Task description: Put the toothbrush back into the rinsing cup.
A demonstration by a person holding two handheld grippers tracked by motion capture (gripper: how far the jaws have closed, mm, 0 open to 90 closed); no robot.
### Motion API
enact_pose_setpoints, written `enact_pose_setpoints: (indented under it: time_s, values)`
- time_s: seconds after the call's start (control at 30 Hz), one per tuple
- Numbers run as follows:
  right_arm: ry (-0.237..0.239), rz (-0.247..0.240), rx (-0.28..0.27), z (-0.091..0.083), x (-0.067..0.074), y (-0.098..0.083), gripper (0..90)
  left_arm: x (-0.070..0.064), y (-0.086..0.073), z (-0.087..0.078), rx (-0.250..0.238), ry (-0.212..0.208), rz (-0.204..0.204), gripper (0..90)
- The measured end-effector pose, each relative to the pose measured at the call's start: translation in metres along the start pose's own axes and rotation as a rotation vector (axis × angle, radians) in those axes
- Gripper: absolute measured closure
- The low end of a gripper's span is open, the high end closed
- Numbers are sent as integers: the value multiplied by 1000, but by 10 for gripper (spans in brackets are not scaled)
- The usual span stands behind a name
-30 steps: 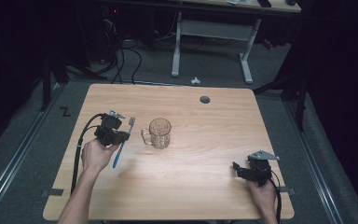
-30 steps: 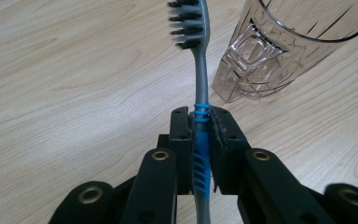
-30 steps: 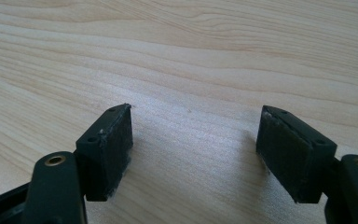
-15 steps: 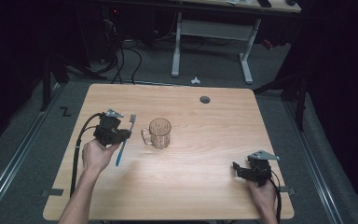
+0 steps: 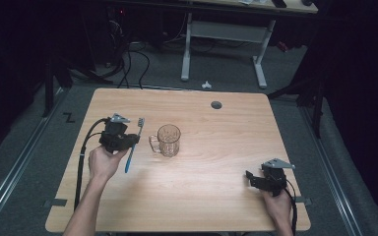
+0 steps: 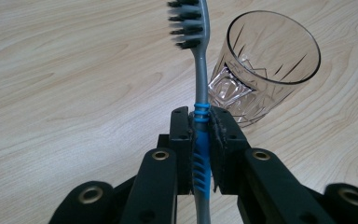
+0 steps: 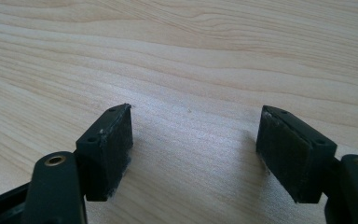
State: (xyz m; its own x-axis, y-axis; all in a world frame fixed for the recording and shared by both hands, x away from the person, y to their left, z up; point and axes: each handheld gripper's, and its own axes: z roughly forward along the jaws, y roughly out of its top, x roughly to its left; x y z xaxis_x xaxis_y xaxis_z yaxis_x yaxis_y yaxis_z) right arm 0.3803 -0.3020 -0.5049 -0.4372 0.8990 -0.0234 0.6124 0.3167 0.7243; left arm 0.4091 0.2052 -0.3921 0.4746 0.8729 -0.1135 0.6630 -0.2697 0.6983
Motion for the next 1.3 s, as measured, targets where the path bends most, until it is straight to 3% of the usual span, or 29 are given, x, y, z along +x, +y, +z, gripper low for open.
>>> enact_pose_setpoints:
  time_s: [0.17,0.43,0.8,1.1,1.3]
  values:
    - [0,0,0,0,0,0,272,0,1,-1,-15,-9,-7,806]
    - [0,0,0,0,0,0,272,-4,10,-4,-36,-2,16,806]
    - [0,0,0,0,0,0,272,-7,23,-7,-72,-25,24,806]
    - [0,0,0,0,0,0,272,-7,32,-10,-126,-34,18,806]
    - [0,0,0,0,0,0,272,-13,37,-9,-160,-33,37,805]
